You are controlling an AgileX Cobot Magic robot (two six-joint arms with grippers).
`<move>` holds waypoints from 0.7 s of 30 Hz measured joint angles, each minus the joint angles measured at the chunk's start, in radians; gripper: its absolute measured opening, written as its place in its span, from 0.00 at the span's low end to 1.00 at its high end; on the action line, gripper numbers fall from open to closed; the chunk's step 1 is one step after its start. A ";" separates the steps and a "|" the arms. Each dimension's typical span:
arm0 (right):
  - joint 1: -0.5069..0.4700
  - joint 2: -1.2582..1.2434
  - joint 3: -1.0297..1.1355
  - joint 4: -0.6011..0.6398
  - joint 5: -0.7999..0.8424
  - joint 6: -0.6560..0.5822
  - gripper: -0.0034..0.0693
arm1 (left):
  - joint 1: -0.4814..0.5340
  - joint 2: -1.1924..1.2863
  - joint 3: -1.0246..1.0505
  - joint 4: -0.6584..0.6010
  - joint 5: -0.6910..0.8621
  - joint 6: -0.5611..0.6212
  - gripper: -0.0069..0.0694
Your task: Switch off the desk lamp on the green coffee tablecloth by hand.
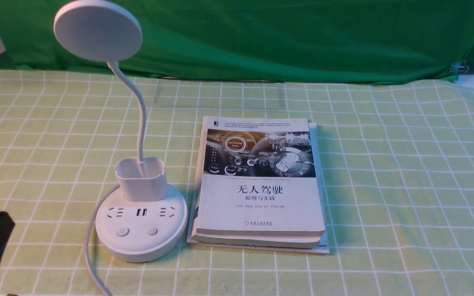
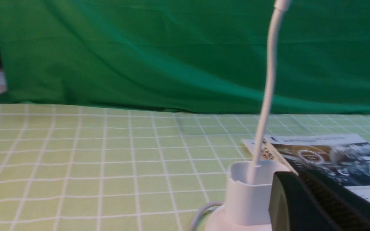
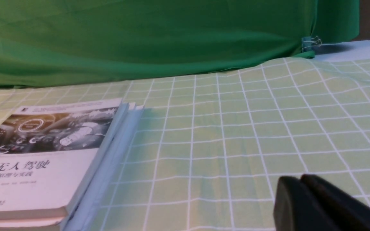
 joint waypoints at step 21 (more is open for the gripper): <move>0.000 0.000 0.000 0.000 0.000 0.001 0.09 | 0.134 -0.203 0.015 0.000 0.324 -0.001 0.10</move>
